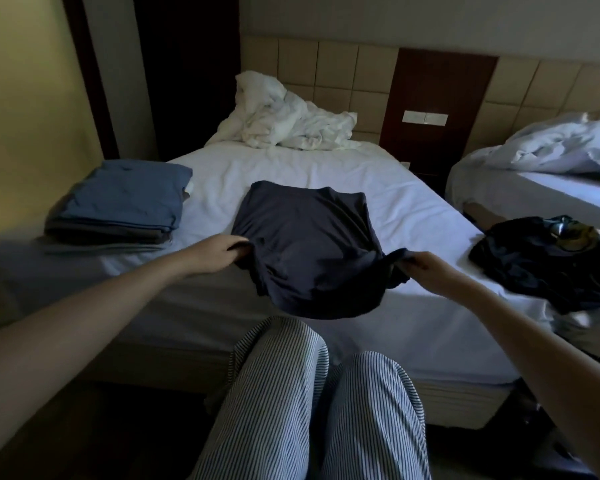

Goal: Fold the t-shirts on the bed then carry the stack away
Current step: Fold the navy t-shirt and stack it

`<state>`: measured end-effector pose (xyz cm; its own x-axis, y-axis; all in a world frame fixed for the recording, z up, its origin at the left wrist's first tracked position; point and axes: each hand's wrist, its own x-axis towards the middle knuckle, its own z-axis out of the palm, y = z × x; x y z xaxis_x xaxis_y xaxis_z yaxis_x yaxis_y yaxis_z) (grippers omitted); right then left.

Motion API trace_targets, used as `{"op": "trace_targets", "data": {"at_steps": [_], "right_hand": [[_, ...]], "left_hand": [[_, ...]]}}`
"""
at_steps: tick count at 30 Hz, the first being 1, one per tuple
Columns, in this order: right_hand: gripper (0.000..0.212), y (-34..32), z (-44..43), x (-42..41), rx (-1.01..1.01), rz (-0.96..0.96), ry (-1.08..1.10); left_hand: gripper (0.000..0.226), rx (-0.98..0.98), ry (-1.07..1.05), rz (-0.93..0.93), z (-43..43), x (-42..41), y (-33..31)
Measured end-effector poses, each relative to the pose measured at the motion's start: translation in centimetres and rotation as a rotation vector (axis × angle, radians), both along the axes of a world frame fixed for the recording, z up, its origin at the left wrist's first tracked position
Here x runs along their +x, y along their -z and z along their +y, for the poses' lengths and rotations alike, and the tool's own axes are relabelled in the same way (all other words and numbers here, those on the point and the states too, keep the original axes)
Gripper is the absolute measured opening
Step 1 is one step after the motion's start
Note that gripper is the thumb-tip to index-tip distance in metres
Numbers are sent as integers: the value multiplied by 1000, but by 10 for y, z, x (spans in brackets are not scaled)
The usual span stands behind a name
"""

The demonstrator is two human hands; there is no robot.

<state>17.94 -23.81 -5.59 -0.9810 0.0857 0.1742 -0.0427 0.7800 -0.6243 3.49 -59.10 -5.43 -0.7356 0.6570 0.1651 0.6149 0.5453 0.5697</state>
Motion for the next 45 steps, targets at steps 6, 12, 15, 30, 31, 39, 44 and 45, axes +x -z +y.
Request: {"op": "trace_targets", "data": {"at_steps": [6,12,15,30,31,39,44,45], "right_hand": [[45,-30,-25,34,-674,-193,-133],[77,-50,-30,29,-724,-469,-274],[91,-55,-22,2,-814,-333,-191],[39,-50,51,-215,-853,-135,349],[41,-46,58,-229,-869,-130,372],[33,31,93,-300,-533,-274,640],[34,37,86,-289,-395,-120,591],[34,36,83,-282,-427,-102,569]], "left_hand": [[30,-212,69,-438,-29,38,-41],[87,-206,211,-813,-41,25,-55],[86,60,126,-788,-30,2,-61],[21,596,-480,-839,64,-219,-34],[21,615,-517,-862,67,-231,-28],[23,238,-712,-660,89,-302,34],[27,390,-628,-788,83,-297,35],[23,471,-551,-865,79,-289,33]]}}
